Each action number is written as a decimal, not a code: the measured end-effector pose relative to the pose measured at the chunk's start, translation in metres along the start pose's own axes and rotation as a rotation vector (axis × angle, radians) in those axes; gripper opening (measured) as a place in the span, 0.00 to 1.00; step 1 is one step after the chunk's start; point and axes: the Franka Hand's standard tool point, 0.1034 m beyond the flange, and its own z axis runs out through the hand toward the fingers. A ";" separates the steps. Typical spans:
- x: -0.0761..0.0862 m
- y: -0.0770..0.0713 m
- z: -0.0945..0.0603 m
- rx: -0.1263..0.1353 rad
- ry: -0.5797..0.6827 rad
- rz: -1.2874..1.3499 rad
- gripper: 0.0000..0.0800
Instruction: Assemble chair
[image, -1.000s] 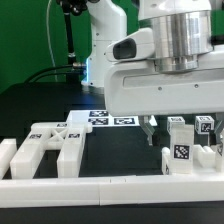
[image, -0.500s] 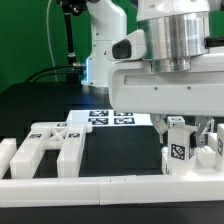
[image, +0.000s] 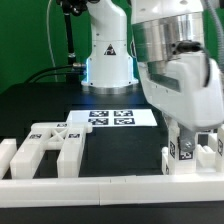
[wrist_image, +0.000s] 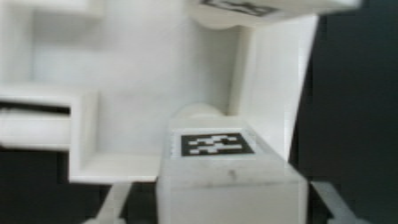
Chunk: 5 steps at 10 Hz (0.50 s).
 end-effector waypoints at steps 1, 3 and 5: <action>0.000 0.000 0.000 0.006 -0.005 0.056 0.36; -0.001 0.000 0.000 0.003 -0.007 0.199 0.36; -0.001 0.001 0.000 0.003 -0.010 0.327 0.36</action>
Offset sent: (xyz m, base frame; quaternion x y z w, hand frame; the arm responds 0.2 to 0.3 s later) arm 0.0000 0.0000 0.0000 0.0000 0.0000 0.2571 0.9664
